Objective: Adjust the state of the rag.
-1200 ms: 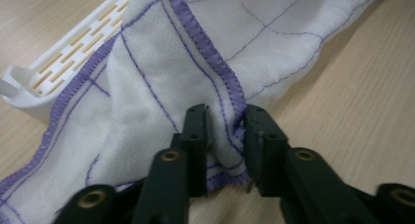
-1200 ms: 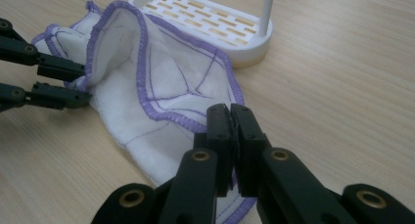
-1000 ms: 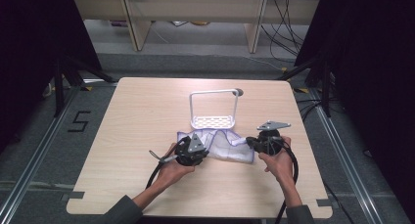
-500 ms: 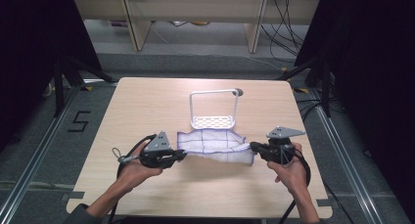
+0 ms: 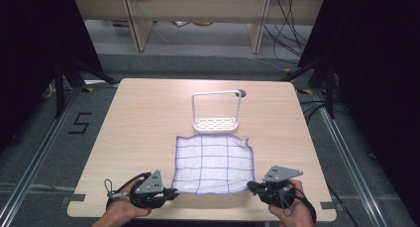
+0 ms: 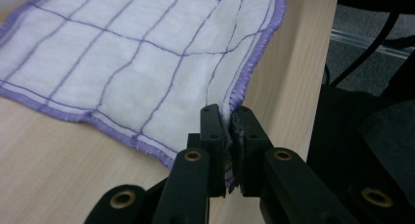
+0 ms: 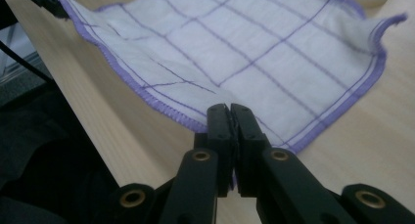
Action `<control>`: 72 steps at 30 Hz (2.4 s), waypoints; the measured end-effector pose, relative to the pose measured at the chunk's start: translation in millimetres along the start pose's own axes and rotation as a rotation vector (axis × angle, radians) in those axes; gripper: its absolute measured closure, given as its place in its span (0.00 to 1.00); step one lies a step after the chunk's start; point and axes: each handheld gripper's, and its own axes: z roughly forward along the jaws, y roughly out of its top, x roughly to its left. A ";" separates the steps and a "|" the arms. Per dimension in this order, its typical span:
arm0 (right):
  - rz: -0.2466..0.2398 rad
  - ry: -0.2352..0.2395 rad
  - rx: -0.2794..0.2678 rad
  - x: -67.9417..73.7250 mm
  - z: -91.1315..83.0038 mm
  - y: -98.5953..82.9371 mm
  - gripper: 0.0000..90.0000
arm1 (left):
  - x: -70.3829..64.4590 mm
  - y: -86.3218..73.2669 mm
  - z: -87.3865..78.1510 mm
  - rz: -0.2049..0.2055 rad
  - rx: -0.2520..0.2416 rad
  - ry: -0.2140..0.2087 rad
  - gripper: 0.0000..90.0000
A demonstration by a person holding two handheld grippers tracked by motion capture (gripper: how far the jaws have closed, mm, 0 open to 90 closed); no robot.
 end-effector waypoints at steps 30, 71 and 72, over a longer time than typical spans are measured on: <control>0.163 -0.167 -0.114 -44.4 1.2 13.4 0.44 | 44.4 3.5 -17.4 -0.230 -0.128 0.118 0.39; 0.175 -0.223 0.093 -118.3 114.9 72.7 0.73 | 144.1 28.2 70.2 -0.209 0.018 0.306 0.63; 0.158 -0.213 0.092 -119.3 114.6 71.3 0.77 | 142.9 28.5 71.2 -0.206 0.011 0.304 0.68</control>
